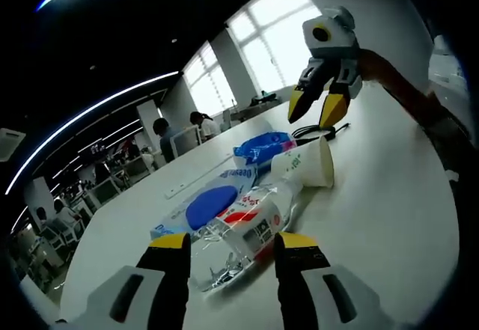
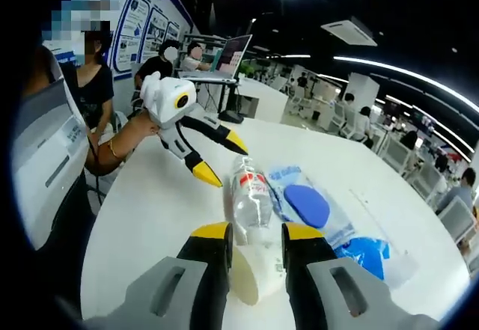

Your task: Arrange the tabletop items into an orderly group along one side of the table until the central work area is clear of visible clutter.

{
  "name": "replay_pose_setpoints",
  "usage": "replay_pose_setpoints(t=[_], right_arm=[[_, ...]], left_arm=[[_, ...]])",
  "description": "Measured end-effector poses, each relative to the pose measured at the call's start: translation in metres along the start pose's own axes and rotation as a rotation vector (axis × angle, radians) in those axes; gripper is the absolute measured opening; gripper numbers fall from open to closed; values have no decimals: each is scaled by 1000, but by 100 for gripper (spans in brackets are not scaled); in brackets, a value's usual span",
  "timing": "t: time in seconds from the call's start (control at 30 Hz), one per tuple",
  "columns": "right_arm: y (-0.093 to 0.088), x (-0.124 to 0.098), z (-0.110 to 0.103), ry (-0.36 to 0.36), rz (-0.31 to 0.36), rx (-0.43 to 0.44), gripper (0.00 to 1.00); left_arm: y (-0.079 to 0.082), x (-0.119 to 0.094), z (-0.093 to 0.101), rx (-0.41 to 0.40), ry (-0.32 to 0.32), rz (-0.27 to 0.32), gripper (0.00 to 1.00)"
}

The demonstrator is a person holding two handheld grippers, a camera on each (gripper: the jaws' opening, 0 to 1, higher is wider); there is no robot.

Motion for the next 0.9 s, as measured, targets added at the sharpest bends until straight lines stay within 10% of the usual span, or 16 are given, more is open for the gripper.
replay_pose_setpoints(t=[0.9], right_arm=[[14,32,12,83,-115,-65,25]], left_arm=[[1,5,-8,-2,21,-20,45]])
Point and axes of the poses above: the point that each gripper's makers call its tool centre point, and the gripper's own axes: x roughly forward along the fingers, z roughly to its right, y roughly out of its top, the point moved 10 cm from there along -x, roughly backward along the fingers, and after that the axes turned 2 degrees about z, right-handed, at the moved point
